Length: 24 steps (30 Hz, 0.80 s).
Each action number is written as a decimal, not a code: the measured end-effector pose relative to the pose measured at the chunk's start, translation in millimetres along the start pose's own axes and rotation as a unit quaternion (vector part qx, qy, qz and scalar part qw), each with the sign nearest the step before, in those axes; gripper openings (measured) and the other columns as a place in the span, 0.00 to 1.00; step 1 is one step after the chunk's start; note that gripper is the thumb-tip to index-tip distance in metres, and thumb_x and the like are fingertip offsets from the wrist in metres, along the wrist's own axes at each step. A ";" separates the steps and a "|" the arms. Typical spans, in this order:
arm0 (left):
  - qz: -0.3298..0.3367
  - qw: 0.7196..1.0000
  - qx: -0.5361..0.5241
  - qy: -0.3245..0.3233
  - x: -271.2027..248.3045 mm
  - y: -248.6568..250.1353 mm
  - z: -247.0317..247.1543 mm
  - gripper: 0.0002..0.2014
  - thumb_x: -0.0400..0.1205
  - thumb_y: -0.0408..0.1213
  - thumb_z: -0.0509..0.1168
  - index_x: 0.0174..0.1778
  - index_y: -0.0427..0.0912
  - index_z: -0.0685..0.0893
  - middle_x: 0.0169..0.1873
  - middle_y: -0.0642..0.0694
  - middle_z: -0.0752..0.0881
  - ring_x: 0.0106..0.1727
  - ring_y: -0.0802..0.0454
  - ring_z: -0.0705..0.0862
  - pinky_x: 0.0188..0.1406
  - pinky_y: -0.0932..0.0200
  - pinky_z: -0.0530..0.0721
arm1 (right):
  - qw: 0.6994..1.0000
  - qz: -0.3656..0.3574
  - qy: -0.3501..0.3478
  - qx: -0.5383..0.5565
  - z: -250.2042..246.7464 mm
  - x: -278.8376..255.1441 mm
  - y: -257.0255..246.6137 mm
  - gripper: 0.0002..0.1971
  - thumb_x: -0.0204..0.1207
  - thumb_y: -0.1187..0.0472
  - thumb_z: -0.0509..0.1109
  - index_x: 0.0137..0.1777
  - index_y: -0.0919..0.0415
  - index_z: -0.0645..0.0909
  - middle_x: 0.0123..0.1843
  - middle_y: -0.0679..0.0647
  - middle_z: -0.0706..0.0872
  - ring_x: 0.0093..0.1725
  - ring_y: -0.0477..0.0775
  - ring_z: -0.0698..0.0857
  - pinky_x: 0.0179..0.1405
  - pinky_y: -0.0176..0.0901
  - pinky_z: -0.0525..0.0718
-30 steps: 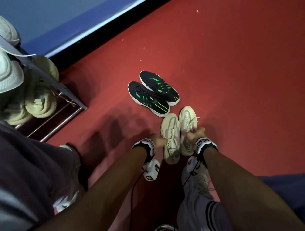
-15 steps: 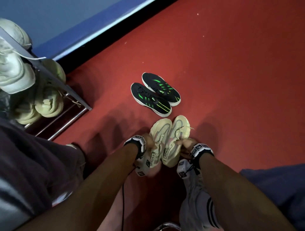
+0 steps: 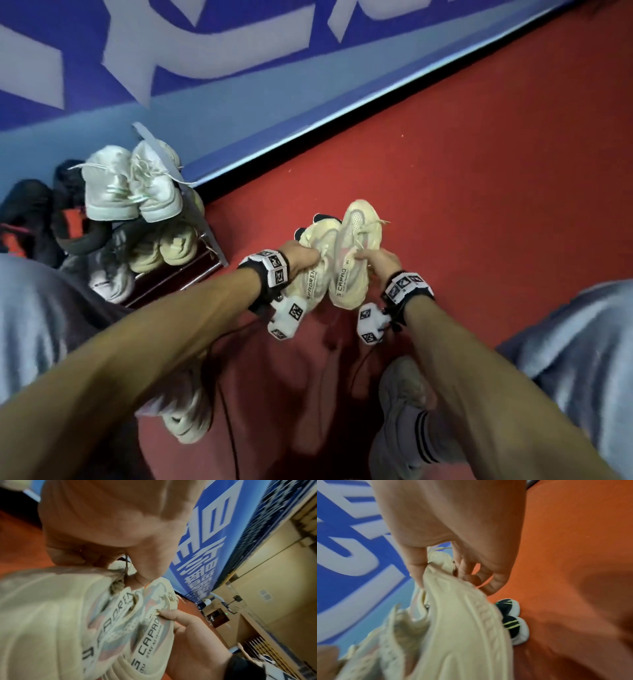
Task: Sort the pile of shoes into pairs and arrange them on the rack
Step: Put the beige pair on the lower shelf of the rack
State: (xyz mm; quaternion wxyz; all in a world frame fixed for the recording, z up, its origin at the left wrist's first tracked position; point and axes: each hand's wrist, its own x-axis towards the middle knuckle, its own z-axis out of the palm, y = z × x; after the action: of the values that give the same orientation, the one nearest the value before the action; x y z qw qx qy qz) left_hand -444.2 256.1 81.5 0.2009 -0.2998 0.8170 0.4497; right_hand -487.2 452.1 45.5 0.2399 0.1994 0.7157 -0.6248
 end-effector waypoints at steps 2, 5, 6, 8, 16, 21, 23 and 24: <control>0.032 0.999 -0.010 0.033 -23.8 24.4 -30.4 0.05 0.70 0.33 0.69 0.40 0.39 0.88 0.28 0.48 0.86 0.27 0.51 0.84 0.22 0.67 0.77 | 0.998 -0.056 -0.003 0.014 13.8 -20.3 -37.0 0.15 0.65 0.63 0.80 0.53 0.61 0.88 0.46 0.55 0.93 0.42 0.55 0.91 0.37 0.42 0.85; 0.068 0.995 -0.032 0.068 -59.8 45.2 -77.9 0.03 0.73 0.32 0.69 0.38 0.39 0.88 0.25 0.48 0.87 0.25 0.52 0.82 0.24 0.63 0.80 | 0.991 -0.128 -0.027 0.020 38.7 -52.4 -89.3 0.16 0.64 0.63 0.79 0.53 0.59 0.86 0.47 0.55 0.93 0.49 0.58 0.92 0.52 0.53 0.90; 0.077 0.992 -0.050 0.081 -71.1 46.1 -93.3 0.03 0.73 0.32 0.69 0.37 0.39 0.88 0.24 0.48 0.87 0.25 0.52 0.83 0.24 0.63 0.81 | 0.988 -0.148 -0.041 0.018 46.8 -63.0 -104.9 0.17 0.64 0.63 0.78 0.55 0.57 0.86 0.48 0.55 0.93 0.49 0.59 0.92 0.54 0.56 0.90; 0.090 0.985 -0.105 0.101 -88.5 42.2 -120.4 0.03 0.75 0.31 0.68 0.38 0.38 0.86 0.26 0.45 0.87 0.27 0.50 0.84 0.24 0.62 0.81 | 0.982 -0.172 -0.072 0.010 61.7 -84.5 -132.4 0.17 0.68 0.65 0.78 0.58 0.59 0.85 0.50 0.56 0.93 0.48 0.57 0.92 0.50 0.52 0.91; 0.142 0.943 -0.219 0.205 -129.4 61.2 -193.4 0.05 0.74 0.37 0.70 0.40 0.38 0.85 0.32 0.45 0.85 0.28 0.52 0.82 0.21 0.66 0.74 | 0.970 -0.229 -0.069 0.047 99.0 -146.0 -205.8 0.13 0.73 0.73 0.74 0.57 0.66 0.85 0.49 0.60 0.92 0.48 0.59 0.92 0.51 0.50 0.90; 0.139 0.932 -0.242 0.231 -129.2 53.4 -227.0 0.09 0.63 0.41 0.66 0.34 0.40 0.84 0.30 0.45 0.85 0.30 0.48 0.81 0.29 0.62 0.75 | 0.963 -0.245 -0.070 0.088 143.6 -152.5 -221.3 0.16 0.69 0.70 0.75 0.58 0.66 0.86 0.48 0.59 0.93 0.48 0.59 0.92 0.53 0.52 0.90; 0.137 0.924 -0.261 0.246 -125.5 49.0 -238.6 0.07 0.63 0.39 0.65 0.32 0.39 0.82 0.29 0.45 0.83 0.30 0.47 0.81 0.29 0.61 0.76 | 0.961 -0.240 -0.072 0.115 165.2 -142.3 -214.7 0.19 0.68 0.68 0.75 0.60 0.64 0.84 0.51 0.59 0.93 0.51 0.60 0.92 0.57 0.57 0.89; 0.134 0.920 -0.267 0.255 -122.5 46.2 -244.8 0.07 0.63 0.39 0.65 0.32 0.40 0.81 0.28 0.46 0.82 0.29 0.48 0.81 0.29 0.60 0.76 | 0.961 -0.228 -0.080 0.138 176.3 -139.6 -211.0 0.20 0.68 0.68 0.75 0.61 0.64 0.84 0.52 0.61 0.92 0.52 0.62 0.92 0.57 0.59 0.89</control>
State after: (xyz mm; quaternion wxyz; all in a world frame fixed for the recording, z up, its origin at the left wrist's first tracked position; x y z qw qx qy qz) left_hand -399.0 103.8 309.2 -0.1636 -0.3341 0.7230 0.5822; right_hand -481.7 250.1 278.4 0.1176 0.0117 0.6276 -0.7695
